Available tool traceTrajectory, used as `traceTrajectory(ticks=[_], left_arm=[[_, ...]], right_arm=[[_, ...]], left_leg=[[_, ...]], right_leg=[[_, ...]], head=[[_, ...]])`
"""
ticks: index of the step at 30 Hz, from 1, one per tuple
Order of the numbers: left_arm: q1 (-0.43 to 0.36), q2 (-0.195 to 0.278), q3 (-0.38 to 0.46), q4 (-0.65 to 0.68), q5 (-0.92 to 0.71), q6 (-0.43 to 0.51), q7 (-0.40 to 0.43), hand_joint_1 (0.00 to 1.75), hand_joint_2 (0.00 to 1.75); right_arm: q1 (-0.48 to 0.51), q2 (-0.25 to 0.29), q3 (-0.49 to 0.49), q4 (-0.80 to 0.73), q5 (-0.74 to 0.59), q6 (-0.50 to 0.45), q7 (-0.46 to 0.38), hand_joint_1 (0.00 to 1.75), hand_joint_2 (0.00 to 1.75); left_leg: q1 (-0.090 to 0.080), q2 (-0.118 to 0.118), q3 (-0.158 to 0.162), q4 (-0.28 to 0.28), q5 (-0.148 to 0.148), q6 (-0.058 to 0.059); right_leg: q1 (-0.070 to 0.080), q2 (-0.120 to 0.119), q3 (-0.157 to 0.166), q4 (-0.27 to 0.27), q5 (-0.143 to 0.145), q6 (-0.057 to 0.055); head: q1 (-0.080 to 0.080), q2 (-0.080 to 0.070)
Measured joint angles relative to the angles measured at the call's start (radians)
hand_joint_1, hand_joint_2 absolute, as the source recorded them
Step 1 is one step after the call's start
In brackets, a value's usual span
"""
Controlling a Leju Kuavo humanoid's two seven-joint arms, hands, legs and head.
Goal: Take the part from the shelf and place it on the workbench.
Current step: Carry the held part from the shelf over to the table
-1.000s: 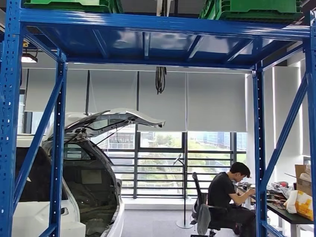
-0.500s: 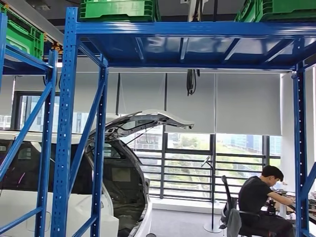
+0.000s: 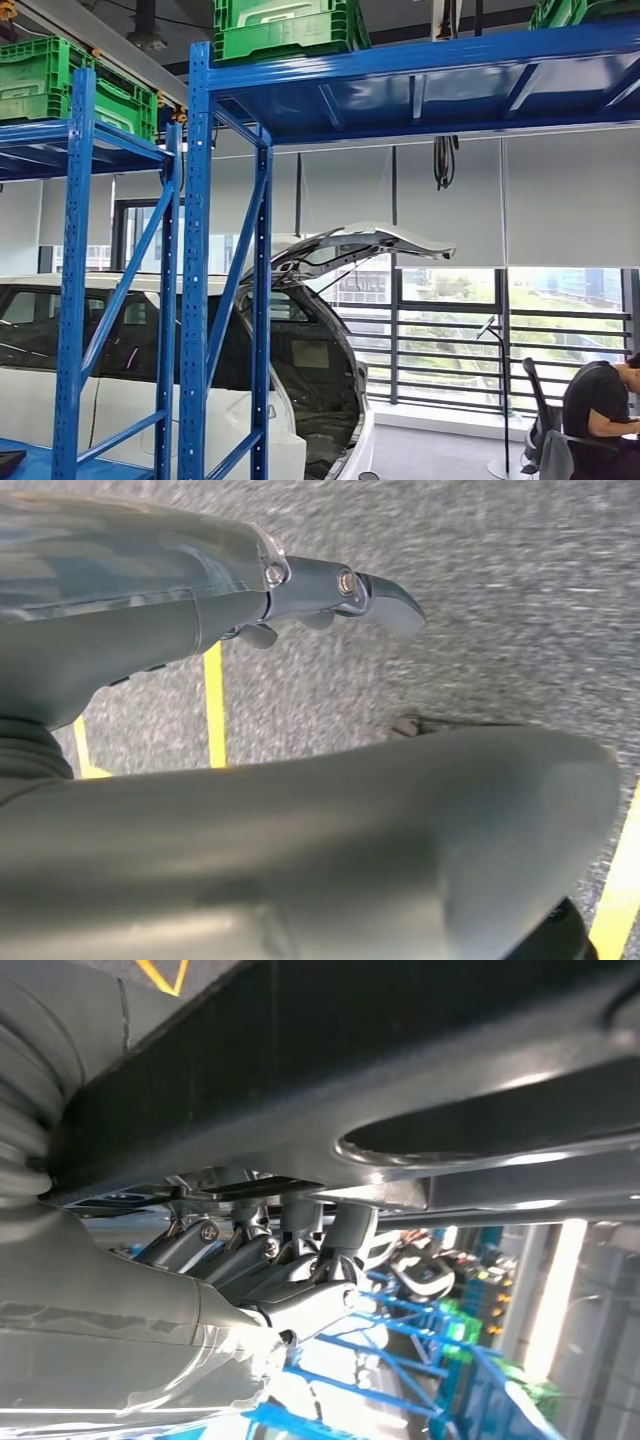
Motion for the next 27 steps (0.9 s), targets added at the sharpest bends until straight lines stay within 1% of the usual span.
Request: traceTrajectory(ticks=[1, 2, 3, 4, 5, 6, 7, 8, 9, 10, 11, 12, 13, 14, 15, 16, 17, 18, 19, 20, 21, 22, 23, 24, 25, 26, 27], left_arm=[[-0.001, 0.000, 0.000, 0.000, -0.001, 0.000, 0.000, 0.00, 1.75], [-0.003, 0.000, 0.000, 0.000, -0.003, 0.000, 0.001, 0.00, 1.75], [-0.004, 0.000, 0.000, 0.000, -0.004, 0.000, 0.001, 0.00, 1.75], [-0.005, 0.000, 0.000, 0.000, -0.004, 0.000, 0.001, 0.00, 1.75], [-0.004, 0.000, 0.000, 0.000, -0.004, 0.000, 0.001, 0.00, 1.75], [-0.002, 0.000, 0.000, 0.000, -0.005, 0.000, 0.001, 0.00, 1.75], [-0.001, 0.000, 0.000, 0.000, -0.005, 0.000, 0.001, 0.00, 1.75], [-0.001, 0.001, 0.000, 0.000, -0.005, 0.000, 0.001, 0.00, 1.75], [-0.002, 0.001, 0.000, 0.000, -0.005, 0.000, 0.001, 0.00, 1.75], [-0.004, 0.001, 0.000, 0.000, -0.005, 0.000, 0.000, 0.00, 1.75], [-0.004, 0.001, 0.000, 0.000, -0.005, 0.000, 0.000, 0.00, 1.75], [-0.003, 0.001, 0.000, 0.000, -0.005, 0.000, 0.000, 0.00, 1.75], [-0.001, 0.001, 0.000, 0.000, -0.005, 0.000, 0.000, 0.00, 1.75], [0.001, 0.001, 0.000, 0.000, -0.005, 0.000, 0.001, 0.00, 1.75], [0.001, 0.001, 0.000, 0.000, -0.005, 0.000, 0.001, 0.00, 1.75], [0.000, 0.001, 0.000, 0.000, -0.005, 0.000, 0.001, 0.00, 1.75], [-0.002, 0.001, 0.000, 0.000, -0.005, 0.000, 0.000, 0.00, 1.75], [-0.004, 0.001, 0.000, 0.000, -0.005, 0.000, 0.000, 0.00, 1.75], [-0.004, 0.001, 0.000, 0.000, -0.005, 0.000, 0.000, 0.00, 1.75], [-0.004, 0.001, 0.000, 0.000, -0.005, 0.000, 0.000, 0.00, 1.75], [-0.003, 0.001, 0.000, 0.000, -0.005, 0.000, 0.000, 0.00, 1.75], [-0.002, 0.001, 0.000, 0.000, -0.005, 0.000, 0.001, 0.00, 1.75], [-0.002, 0.001, 0.000, 0.000, -0.005, 0.000, 0.001, 0.00, 1.75], [-0.004, 0.001, 0.000, 0.000, -0.006, 0.000, 0.001, 0.00, 1.75], [-0.006, 0.001, -0.001, 0.001, -0.007, 0.000, 0.002, 0.00, 1.75], [-0.007, 0.001, -0.001, 0.001, -0.008, 0.000, 0.003, 0.00, 1.75], [-0.008, 0.002, -0.001, 0.001, -0.008, 0.000, 0.004, 0.00, 1.75]], right_arm=[[0.001, 0.000, 0.000, 0.000, 0.001, 0.000, 0.000, 1.75, 1.75], [0.003, 0.000, 0.001, 0.000, 0.002, 0.000, -0.001, 1.75, 1.75], [0.004, 0.000, 0.002, 0.001, 0.002, 0.001, -0.001, 1.75, 1.75], [0.006, 0.000, 0.002, 0.001, 0.002, 0.001, -0.001, 1.75, 1.75], [0.006, -0.001, 0.003, 0.002, 0.003, 0.001, -0.001, 1.75, 1.75], [0.006, -0.001, 0.004, 0.002, 0.003, 0.001, 0.000, 1.75, 1.75], [0.006, 0.000, 0.005, 0.002, 0.003, 0.001, 0.000, 1.75, 1.75], [0.006, 0.000, 0.005, 0.002, 0.003, 0.001, 0.000, 1.75, 1.75], [0.005, -0.001, 0.005, 0.002, 0.003, 0.001, 0.000, 1.75, 1.75], [0.005, -0.001, 0.005, 0.002, 0.003, 0.001, 0.000, 1.75, 1.75], [0.005, -0.001, 0.005, 0.002, 0.003, 0.001, 0.000, 1.75, 1.75], [0.005, -0.001, 0.005, 0.002, 0.003, 0.001, 0.000, 1.75, 1.75], [0.004, -0.001, 0.005, 0.002, 0.003, 0.001, 0.000, 1.75, 1.75], [0.003, -0.001, 0.005, 0.002, 0.003, 0.001, 0.000, 1.75, 1.75], [0.003, -0.001, 0.005, 0.002, 0.003, 0.001, 0.000, 1.75, 1.75], [0.003, -0.002, 0.005, 0.001, 0.003, 0.001, 0.000, 1.75, 1.75], [0.004, -0.003, 0.005, 0.001, 0.003, 0.001, 0.000, 1.75, 1.75], [0.005, -0.003, 0.005, 0.002, 0.003, 0.001, 0.000, 1.75, 1.75], [0.007, -0.004, 0.005, 0.002, 0.003, 0.001, 0.000, 1.75, 1.75], [0.008, -0.005, 0.005, 0.003, 0.003, 0.001, 0.000, 1.75, 1.75], [0.008, -0.005, 0.005, 0.004, 0.003, 0.001, -0.001, 1.75, 1.75], [0.008, -0.005, 0.005, 0.004, 0.003, 0.001, -0.001, 1.75, 1.75], [0.006, -0.005, 0.005, 0.004, 0.004, 0.001, -0.002, 1.75, 1.75], [0.006, -0.006, 0.005, 0.004, 0.006, 0.002, -0.004, 1.75, 1.75], [0.005, -0.007, 0.005, 0.003, 0.007, 0.003, -0.007, 1.75, 1.75], [0.004, -0.008, 0.005, 0.003, 0.009, 0.004, -0.010, 1.75, 1.75], [0.004, -0.009, 0.005, 0.002, 0.009, 0.004, -0.012, 1.75, 1.75]], left_leg=[[-0.002, 0.026, -0.021, 0.046, -0.031, -0.002], [-0.003, 0.048, -0.048, 0.109, -0.067, -0.005], [-0.002, 0.060, -0.074, 0.173, -0.096, -0.008], [-0.001, 0.067, -0.090, 0.220, -0.112, -0.011], [0.000, 0.071, -0.088, 0.232, -0.111, -0.013], [0.001, 0.077, -0.067, 0.203, -0.091, -0.016], [0.002, 0.088, -0.030, 0.144, -0.061, -0.016], [0.000, 0.109, 0.010, 0.074, -0.036, -0.016], [-0.002, 0.127, 0.041, 0.016, -0.017, -0.012], [-0.005, 0.140, 0.057, -0.018, -0.009, -0.006], [-0.008, 0.146, 0.060, -0.031, -0.010, 0.000], [-0.010, 0.138, 0.056, -0.031, -0.007, 0.007], [-0.009, 0.128, 0.053, -0.031, -0.005, 0.013], [-0.008, 0.120, 0.051, -0.031, -0.002, 0.020], [-0.006, 0.111, 0.048, -0.032, 0.002, 0.026], [-0.003, 0.102, 0.044, -0.033, 0.006, 0.032], [-0.003, 0.092, 0.040, -0.033, 0.009, 0.036], [-0.004, 0.082, 0.036, -0.032, 0.012, 0.039], [-0.005, 0.070, 0.033, -0.032, 0.014, 0.041], [-0.006, 0.058, 0.031, -0.032, 0.016, 0.041], [-0.008, 0.045, 0.031, -0.032, 0.019, 0.041], [-0.009, 0.032, 0.031, -0.032, 0.020, 0.040], [-0.009, 0.019, 0.031, -0.032, 0.022, 0.039], [-0.010, 0.006, 0.028, -0.031, 0.025, 0.036], [-0.009, -0.006, 0.023, -0.030, 0.029, 0.032], [-0.006, -0.018, 0.017, -0.029, 0.033, 0.026], [-0.004, -0.031, 0.010, -0.030, 0.039, 0.019]], right_leg=[[-0.002, -0.016, -0.002, -0.005, 0.005, -0.004], [-0.001, -0.029, -0.005, -0.005, 0.007, -0.007], [-0.001, -0.045, -0.009, -0.003, 0.007, -0.007], [0.000, -0.060, -0.013, 0.000, 0.007, -0.007], [0.000, -0.074, -0.016, 0.002, 0.007, -0.007], [0.000, -0.087, -0.018, 0.005, 0.006, -0.006], [0.000, -0.099, -0.018, 0.008, 0.005, -0.003], [0.001, -0.110, -0.019, 0.012, 0.002, 0.001], [0.004, -0.120, -0.021, 0.018, -0.001, 0.005], [0.007, -0.129, -0.023, 0.023, -0.003, 0.011], [0.010, -0.138, -0.025, 0.027, -0.004, 0.016], [0.011, -0.147, -0.025, 0.029, -0.004, 0.020], [0.010, -0.150, -0.025, 0.030, -0.006, 0.024], [0.007, -0.135, -0.027, 0.036, -0.015, 0.030], [0.004, -0.111, -0.036, 0.058, -0.035, 0.035], [0.001, -0.080, -0.053, 0.100, -0.066, 0.040], [-0.001, -0.054, -0.079, 0.163, -0.102, 0.043], [-0.002, -0.042, -0.109, 0.234, -0.136, 0.044], [-0.002, -0.037, -0.134, 0.293, -0.156, 0.044], [-0.002, -0.035, -0.145, 0.321, -0.157, 0.042], [-0.002, -0.033, -0.137, 0.309, -0.139, 0.039], [-0.001, -0.026, -0.112, 0.257, -0.104, 0.034], [-0.001, -0.006, -0.076, 0.182, -0.065, 0.027], [-0.001, 0.024, -0.047, 0.114, -0.035, 0.020], [-0.001, 0.051, -0.027, 0.064, -0.015, 0.014], [0.000, 0.069, -0.019, 0.038, -0.008, 0.010], [0.001, 0.071, -0.019, 0.033, -0.009, 0.009]], head=[[0.000, 0.000], [0.000, 0.000], [0.000, 0.000], [0.000, 0.000], [0.000, 0.000], [0.000, 0.000], [0.000, 0.000], [0.000, 0.000], [0.000, 0.000], [0.000, 0.000], [0.000, 0.000], [0.000, 0.000], [0.000, 0.000], [-0.001, 0.000], [-0.001, 0.000], [-0.001, 0.000], [-0.001, 0.000], [-0.001, 0.000], [-0.001, 0.000], [-0.001, 0.000], [-0.001, 0.000], [-0.001, 0.000], [-0.001, 0.000], [-0.001, 0.000], [-0.001, 0.000], [-0.001, 0.000], [-0.001, 0.001]])
